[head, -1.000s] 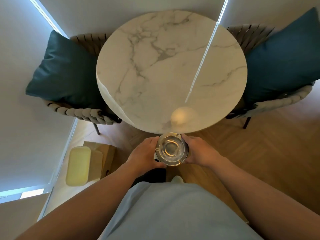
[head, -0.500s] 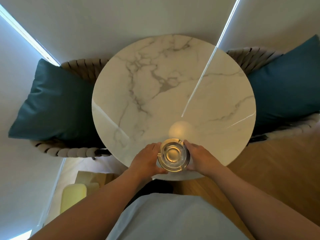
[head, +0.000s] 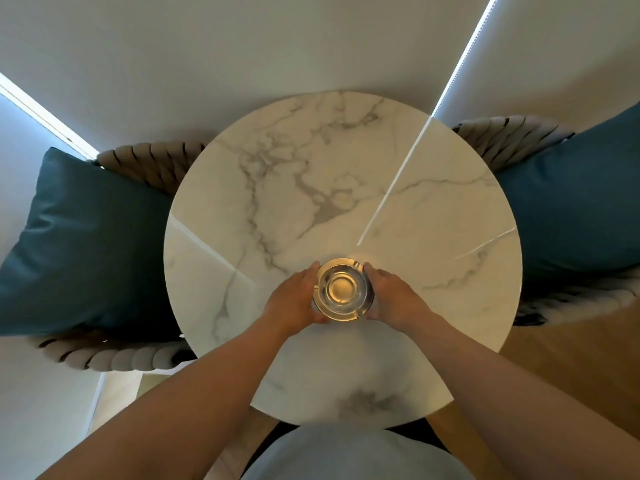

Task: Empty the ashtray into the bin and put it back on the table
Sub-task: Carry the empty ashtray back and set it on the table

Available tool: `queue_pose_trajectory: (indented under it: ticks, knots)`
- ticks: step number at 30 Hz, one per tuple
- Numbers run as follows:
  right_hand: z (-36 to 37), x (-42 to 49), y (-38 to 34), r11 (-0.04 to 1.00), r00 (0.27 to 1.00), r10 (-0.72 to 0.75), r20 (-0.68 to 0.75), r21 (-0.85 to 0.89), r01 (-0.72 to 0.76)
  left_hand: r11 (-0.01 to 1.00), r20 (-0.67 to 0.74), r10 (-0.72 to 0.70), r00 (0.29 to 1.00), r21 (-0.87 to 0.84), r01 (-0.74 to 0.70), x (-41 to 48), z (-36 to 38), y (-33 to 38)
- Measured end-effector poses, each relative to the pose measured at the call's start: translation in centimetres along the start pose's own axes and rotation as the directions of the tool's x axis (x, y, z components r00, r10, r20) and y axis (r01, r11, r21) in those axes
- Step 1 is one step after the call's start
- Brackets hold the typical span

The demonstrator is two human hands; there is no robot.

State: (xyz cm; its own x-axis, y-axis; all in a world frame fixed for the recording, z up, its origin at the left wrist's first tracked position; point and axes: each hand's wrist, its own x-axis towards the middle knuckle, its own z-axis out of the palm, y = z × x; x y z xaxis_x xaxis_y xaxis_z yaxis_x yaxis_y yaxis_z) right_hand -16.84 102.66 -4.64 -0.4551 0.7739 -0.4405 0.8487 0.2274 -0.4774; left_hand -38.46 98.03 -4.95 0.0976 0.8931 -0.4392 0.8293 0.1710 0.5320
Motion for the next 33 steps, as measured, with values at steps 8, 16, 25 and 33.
queue_pose_trajectory:
  ticks: [8,16,25,33]
  knots:
    - [-3.9,6.8,2.5,0.999,0.999,-0.031,0.029,0.025,0.03,0.997,-0.073,-0.052,0.996,-0.065,0.047,6.4,-2.2,1.3]
    - [-5.6,11.9,4.0,0.998,0.998,-0.065,-0.007,-0.026,0.065,0.999,-0.154,-0.047,0.987,0.02,0.051,11.5,-3.2,0.9]
    - [-6.0,13.9,4.1,0.989,0.996,-0.084,-0.035,-0.129,0.079,0.994,-0.136,-0.056,0.989,0.087,0.069,13.8,-3.6,0.5]
    - [-6.1,13.9,4.2,0.993,0.998,-0.059,-0.018,-0.105,0.057,0.995,-0.14,-0.057,0.988,0.068,0.067,14.0,-3.8,0.4]
